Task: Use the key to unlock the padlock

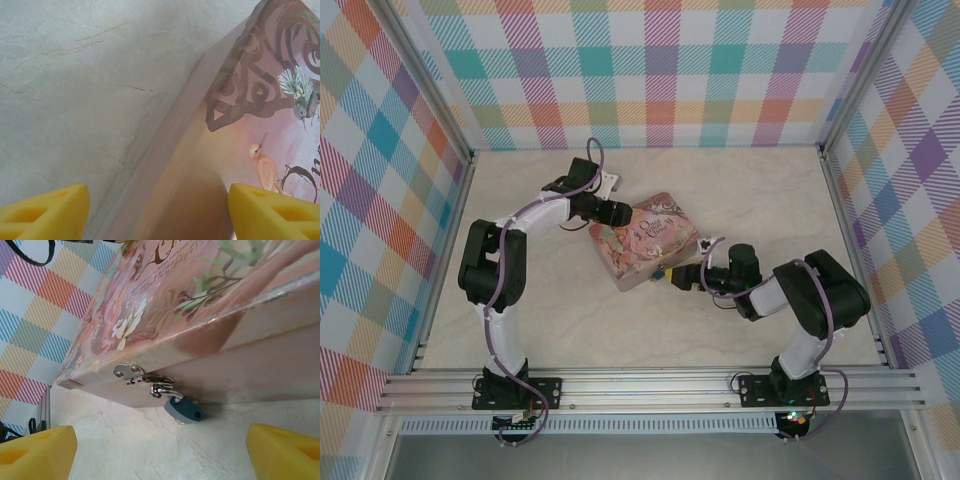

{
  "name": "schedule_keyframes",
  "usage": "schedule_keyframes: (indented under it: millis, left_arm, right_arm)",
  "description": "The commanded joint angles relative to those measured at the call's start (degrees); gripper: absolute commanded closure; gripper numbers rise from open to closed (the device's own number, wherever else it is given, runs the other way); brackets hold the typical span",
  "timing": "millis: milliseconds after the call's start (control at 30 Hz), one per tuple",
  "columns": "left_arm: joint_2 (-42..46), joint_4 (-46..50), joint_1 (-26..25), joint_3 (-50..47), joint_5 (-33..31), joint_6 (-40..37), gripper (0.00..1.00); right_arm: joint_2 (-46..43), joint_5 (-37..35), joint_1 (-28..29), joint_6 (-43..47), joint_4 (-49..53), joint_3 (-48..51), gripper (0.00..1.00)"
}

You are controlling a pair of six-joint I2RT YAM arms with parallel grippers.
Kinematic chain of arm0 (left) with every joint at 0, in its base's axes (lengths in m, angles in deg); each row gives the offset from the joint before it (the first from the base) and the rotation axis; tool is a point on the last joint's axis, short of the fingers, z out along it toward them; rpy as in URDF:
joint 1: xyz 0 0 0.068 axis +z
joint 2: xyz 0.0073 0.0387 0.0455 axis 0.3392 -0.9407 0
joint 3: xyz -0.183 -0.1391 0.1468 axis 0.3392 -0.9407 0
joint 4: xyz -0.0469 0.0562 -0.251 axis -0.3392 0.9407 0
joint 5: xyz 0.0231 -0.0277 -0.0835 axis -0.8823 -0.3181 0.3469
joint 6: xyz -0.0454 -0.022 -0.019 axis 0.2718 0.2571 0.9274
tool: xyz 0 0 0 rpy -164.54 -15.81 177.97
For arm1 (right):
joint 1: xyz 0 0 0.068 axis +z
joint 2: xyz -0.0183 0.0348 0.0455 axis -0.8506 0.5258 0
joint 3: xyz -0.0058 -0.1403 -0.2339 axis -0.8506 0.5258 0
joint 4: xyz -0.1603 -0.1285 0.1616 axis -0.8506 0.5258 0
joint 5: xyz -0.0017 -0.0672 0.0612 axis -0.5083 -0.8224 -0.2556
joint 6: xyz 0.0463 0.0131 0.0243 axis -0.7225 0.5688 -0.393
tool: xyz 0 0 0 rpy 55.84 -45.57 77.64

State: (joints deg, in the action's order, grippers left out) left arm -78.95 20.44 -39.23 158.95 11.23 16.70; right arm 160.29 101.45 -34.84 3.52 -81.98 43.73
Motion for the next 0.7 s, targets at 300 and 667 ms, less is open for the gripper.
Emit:
schedule_keyframes:
  millis: [300, 667]
  left_arm:
    - [-1.89, 5.62, -0.98, -1.51, -4.28, 0.93, 0.27]
    - [-1.95, 5.55, -1.17, -1.05, -4.67, 1.13, 0.28]
  right_arm:
    - [5.15, 2.19, 2.86, -1.14, -6.38, -4.49, 0.16]
    - [10.07, 4.33, 4.69, -4.23, -12.47, -5.73, 0.2]
